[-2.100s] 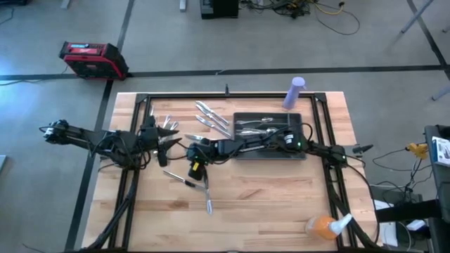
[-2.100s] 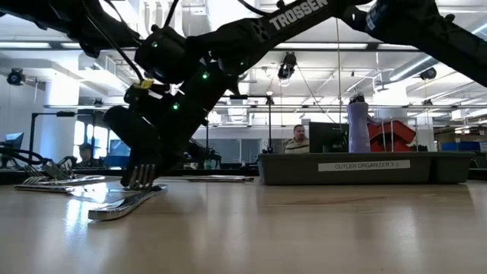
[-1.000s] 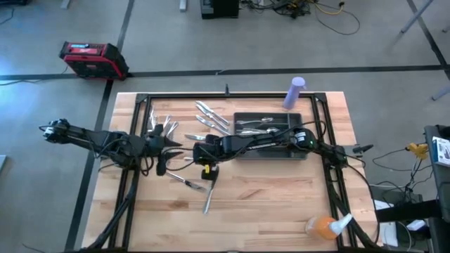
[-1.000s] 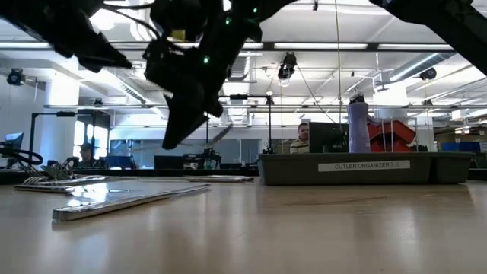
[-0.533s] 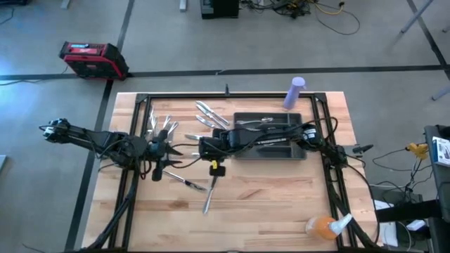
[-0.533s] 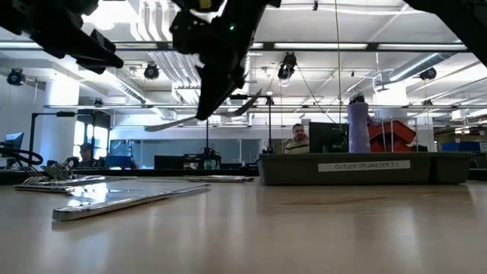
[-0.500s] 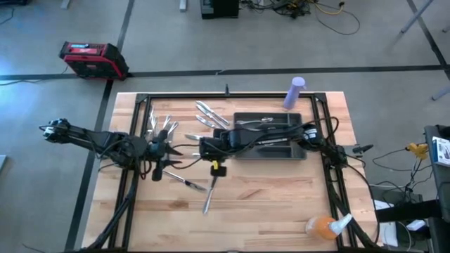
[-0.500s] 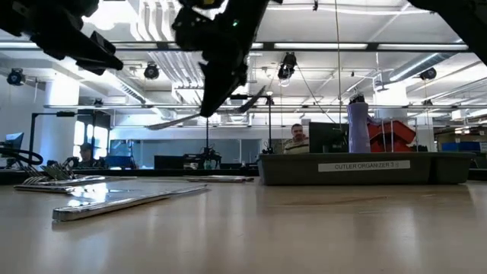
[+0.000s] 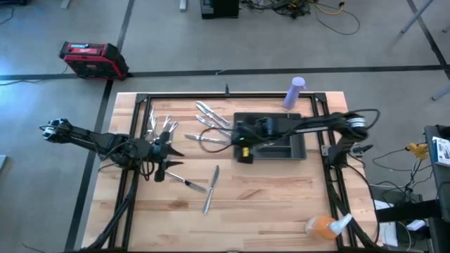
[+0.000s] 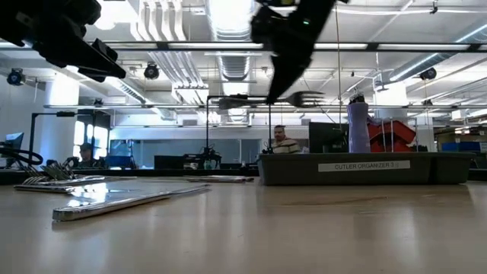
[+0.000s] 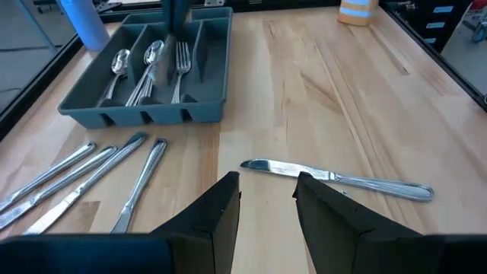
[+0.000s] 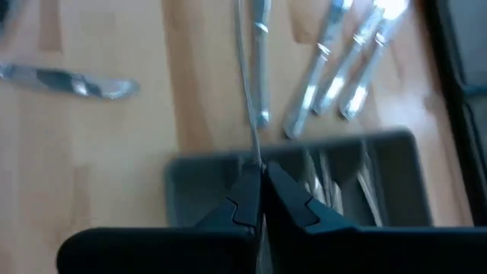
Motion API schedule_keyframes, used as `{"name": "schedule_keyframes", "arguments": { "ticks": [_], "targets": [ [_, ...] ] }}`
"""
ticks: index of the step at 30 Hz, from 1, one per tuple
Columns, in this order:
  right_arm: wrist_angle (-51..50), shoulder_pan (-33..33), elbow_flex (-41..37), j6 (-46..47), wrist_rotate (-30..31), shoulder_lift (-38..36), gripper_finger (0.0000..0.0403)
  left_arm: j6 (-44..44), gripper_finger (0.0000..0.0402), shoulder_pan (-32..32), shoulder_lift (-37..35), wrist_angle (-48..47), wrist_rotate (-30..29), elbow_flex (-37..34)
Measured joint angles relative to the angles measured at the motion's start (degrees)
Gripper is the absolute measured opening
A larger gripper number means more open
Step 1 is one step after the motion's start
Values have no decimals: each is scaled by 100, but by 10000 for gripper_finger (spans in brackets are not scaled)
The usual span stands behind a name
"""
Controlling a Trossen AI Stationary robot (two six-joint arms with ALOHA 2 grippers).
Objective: Sort silverware
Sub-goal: Put the silver fork into the gray silverware tray
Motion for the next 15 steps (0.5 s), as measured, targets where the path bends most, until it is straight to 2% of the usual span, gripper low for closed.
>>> {"name": "schedule_keyframes", "arguments": {
  "ticks": [2, 3, 6, 10, 12, 15],
  "targets": [
    [261, -28, -591, 1, 3, -434, 2, -282, 117, 0, 33, 108, -172, -9],
    [352, -36, -875, 3, 25, -649, 2, -812, 117, -4, 107, 396, -553, -21],
    [481, -42, -1601, 61, 241, -1191, 2, -2228, 117, 13, 329, 875, -2425, -22],
    [504, -46, -2450, 407, 650, -1772, 1, -2539, 117, 7, 512, 1030, -4179, 17],
    [550, -44, -2801, 543, 923, -1968, 1, -2509, 117, 9, 567, 1007, -4653, 17],
    [808, -77, -3216, 690, 1133, -2108, 1, -2509, 117, 9, 625, 1006, -4780, 17]
  ]
}}
